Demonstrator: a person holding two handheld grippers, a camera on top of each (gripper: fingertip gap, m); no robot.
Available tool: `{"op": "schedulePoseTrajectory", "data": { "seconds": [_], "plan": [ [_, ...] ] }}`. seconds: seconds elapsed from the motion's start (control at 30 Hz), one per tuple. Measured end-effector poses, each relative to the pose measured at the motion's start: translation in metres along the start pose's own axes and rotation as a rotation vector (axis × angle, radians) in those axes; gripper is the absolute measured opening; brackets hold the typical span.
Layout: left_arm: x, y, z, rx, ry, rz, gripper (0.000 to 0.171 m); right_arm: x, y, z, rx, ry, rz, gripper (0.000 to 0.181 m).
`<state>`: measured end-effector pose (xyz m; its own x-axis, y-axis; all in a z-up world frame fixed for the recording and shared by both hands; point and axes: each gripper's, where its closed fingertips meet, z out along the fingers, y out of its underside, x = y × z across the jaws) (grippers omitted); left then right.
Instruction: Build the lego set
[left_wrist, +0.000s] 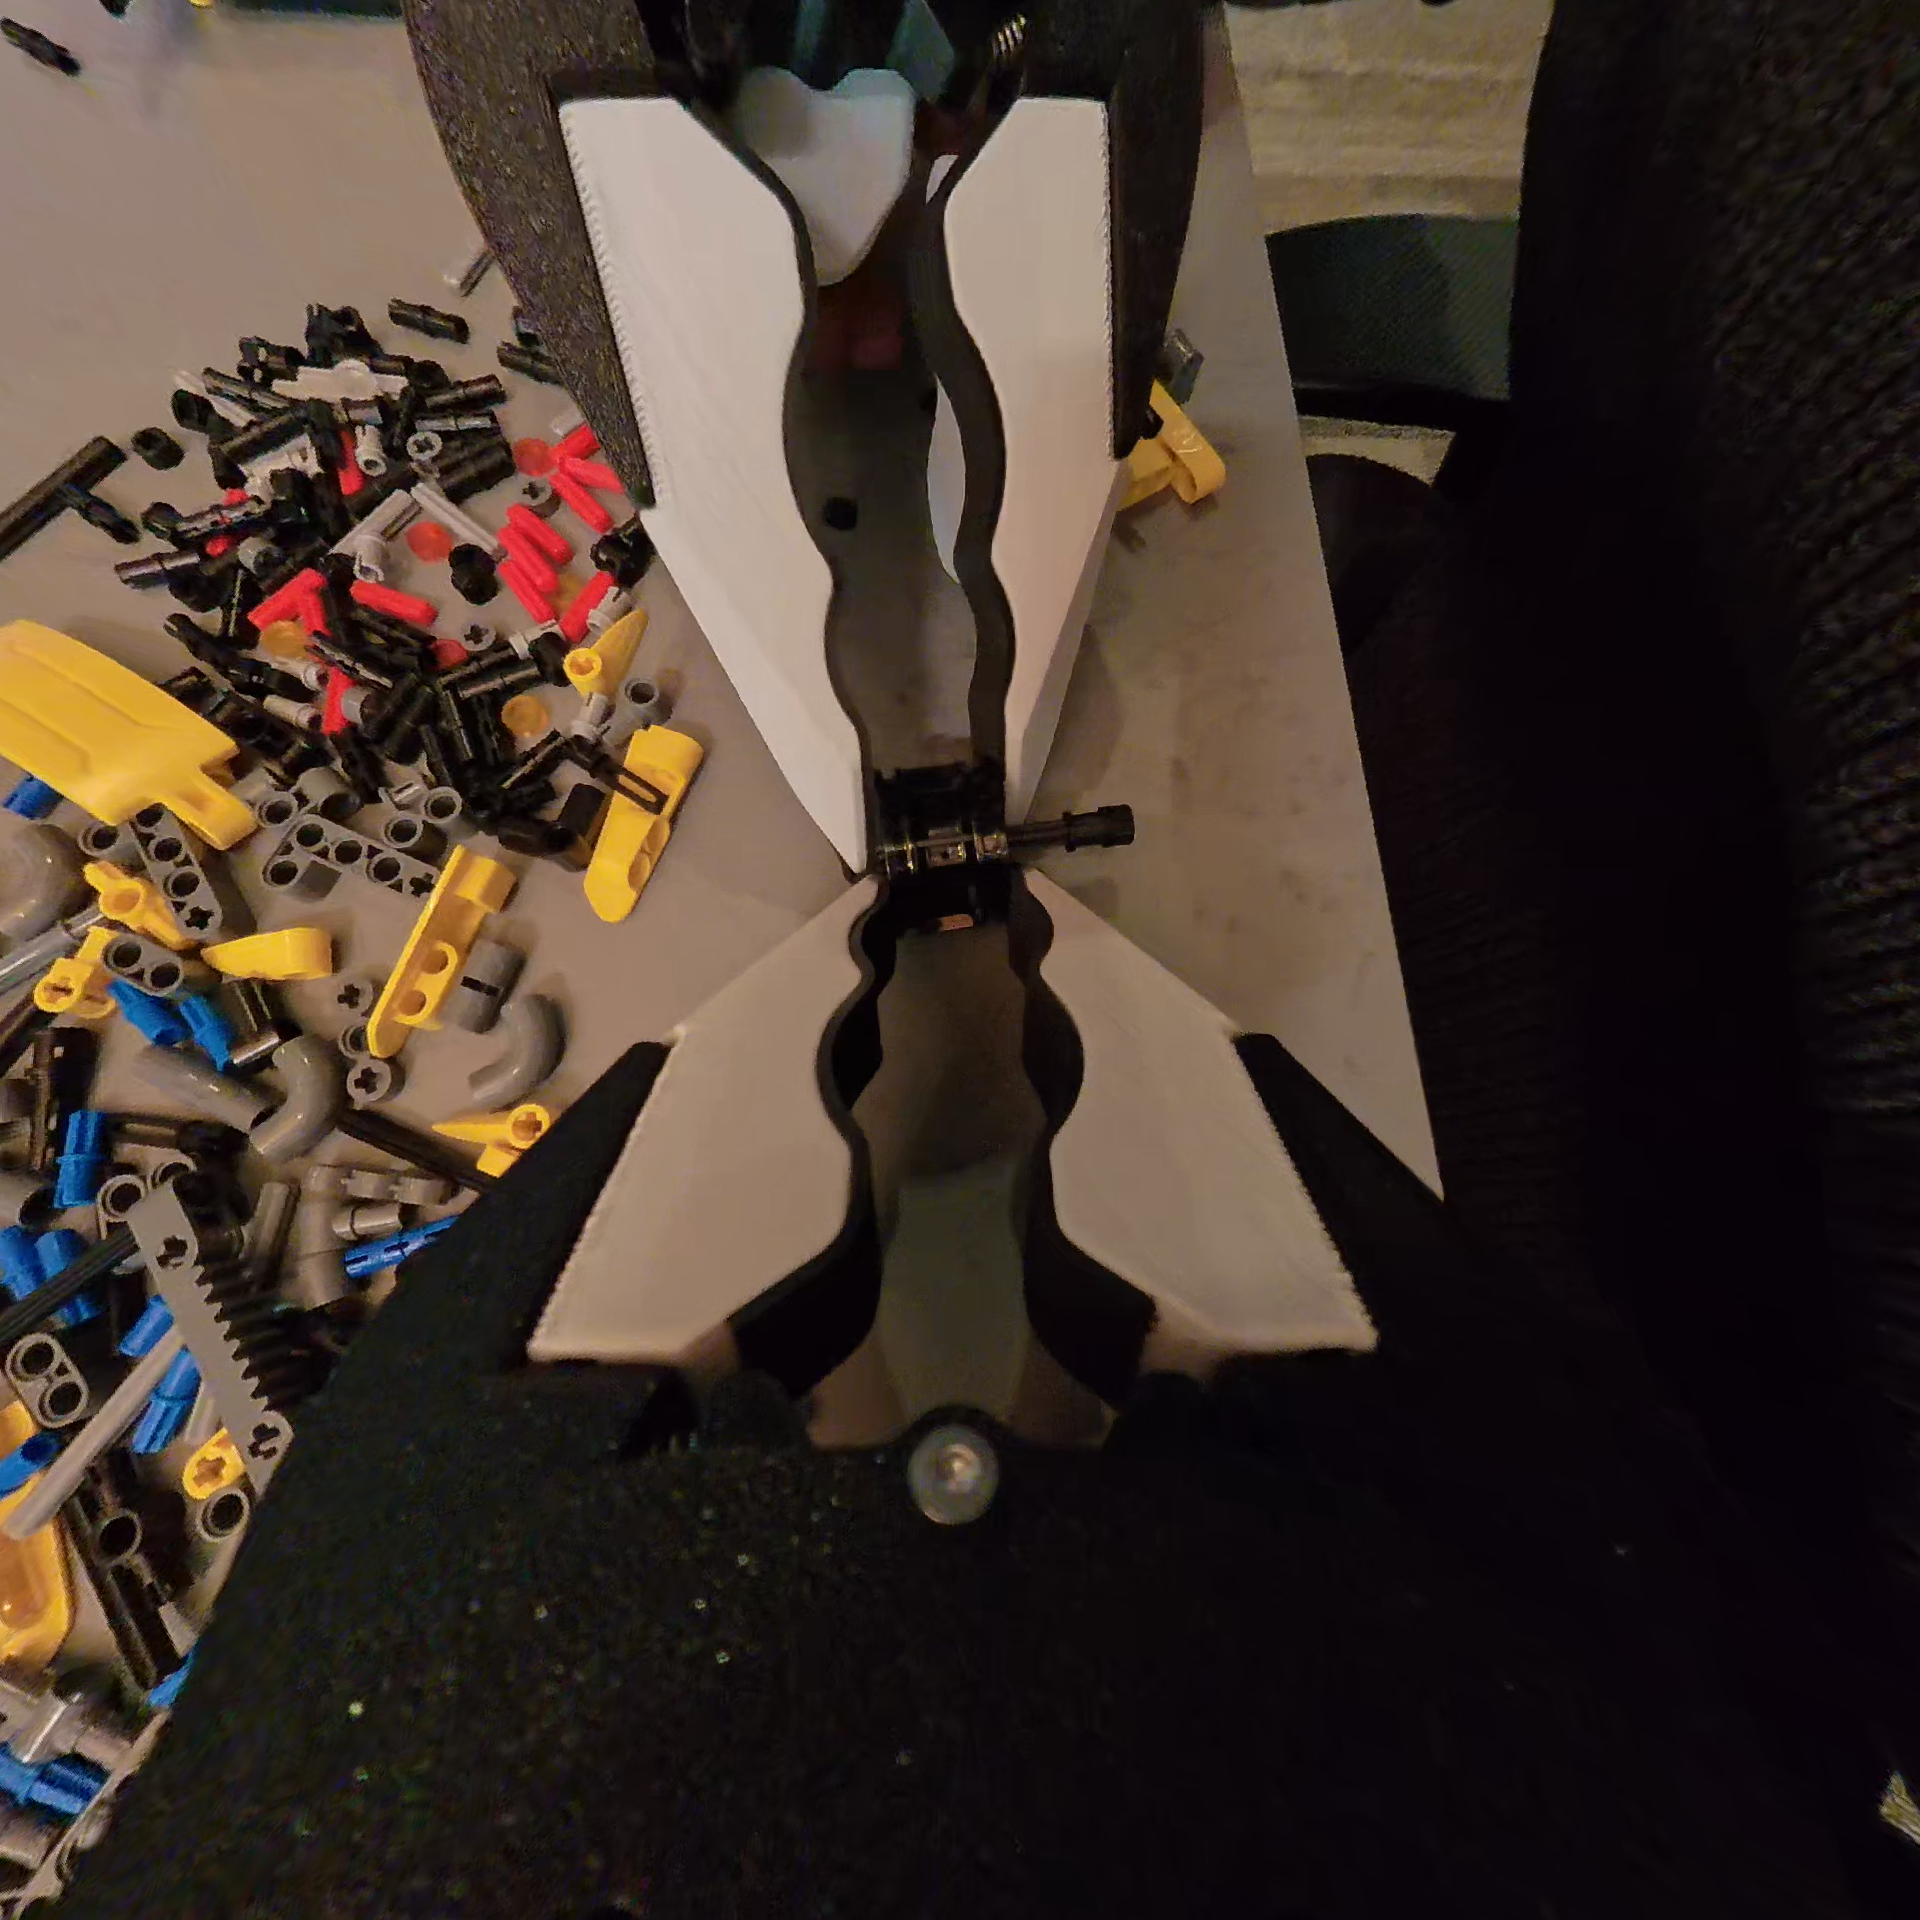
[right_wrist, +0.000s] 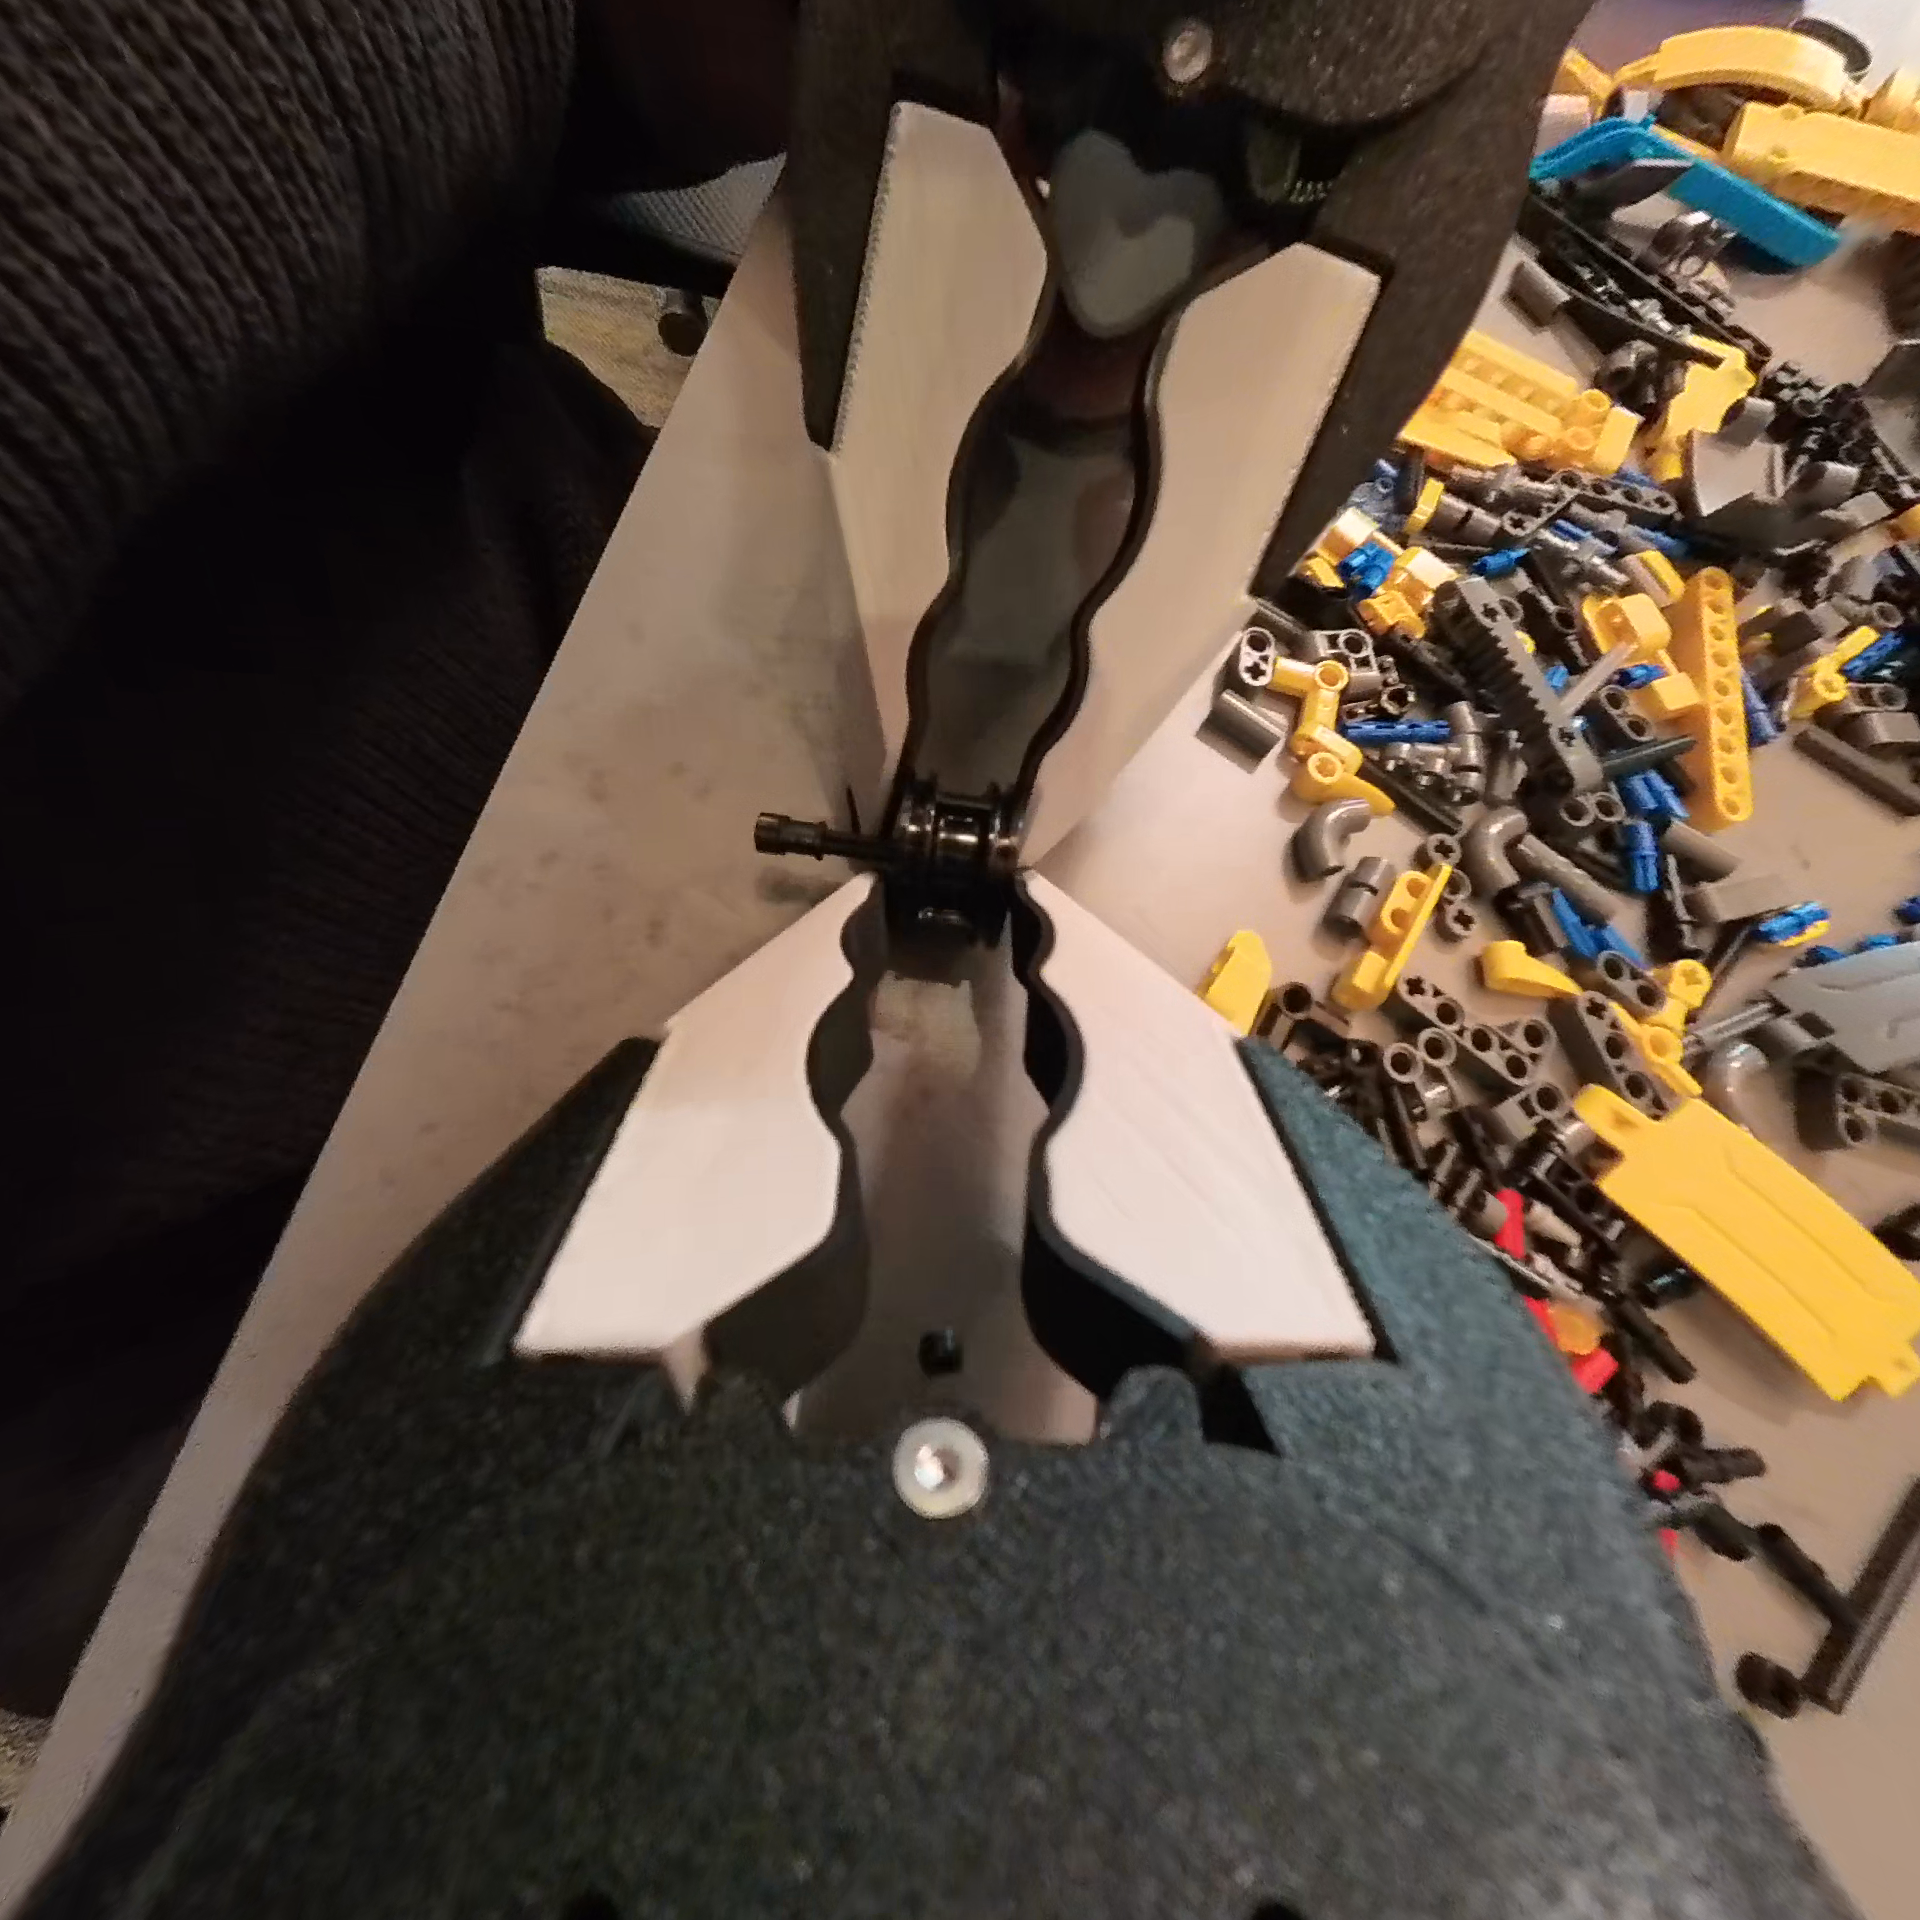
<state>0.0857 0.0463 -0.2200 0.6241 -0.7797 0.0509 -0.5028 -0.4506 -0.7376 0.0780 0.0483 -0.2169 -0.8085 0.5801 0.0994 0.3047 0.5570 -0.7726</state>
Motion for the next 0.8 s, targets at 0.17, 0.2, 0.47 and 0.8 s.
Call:
{"op": "schedulePoseTrajectory", "data": {
  "seconds": [0.17,0.2,0.47,0.8],
  "plan": [
    [-0.003,0.000,0.000,-0.001,-0.018,-0.010,0.021,0.008,0.000,-0.003,0.014,0.023,0.024,0.037],
    [-0.003,0.000,-0.001,-0.001,-0.018,-0.010,0.021,0.008,0.000,-0.006,0.023,0.016,0.044,0.040],
    [-0.004,0.000,-0.001,-0.002,-0.030,-0.006,0.021,0.009,-0.006,-0.019,0.088,-0.002,0.123,0.061],
    [-0.005,0.000,-0.001,-0.004,-0.038,-0.008,0.021,0.054,-0.014,-0.082,0.216,0.329,0.179,0.060]
  ]
}}
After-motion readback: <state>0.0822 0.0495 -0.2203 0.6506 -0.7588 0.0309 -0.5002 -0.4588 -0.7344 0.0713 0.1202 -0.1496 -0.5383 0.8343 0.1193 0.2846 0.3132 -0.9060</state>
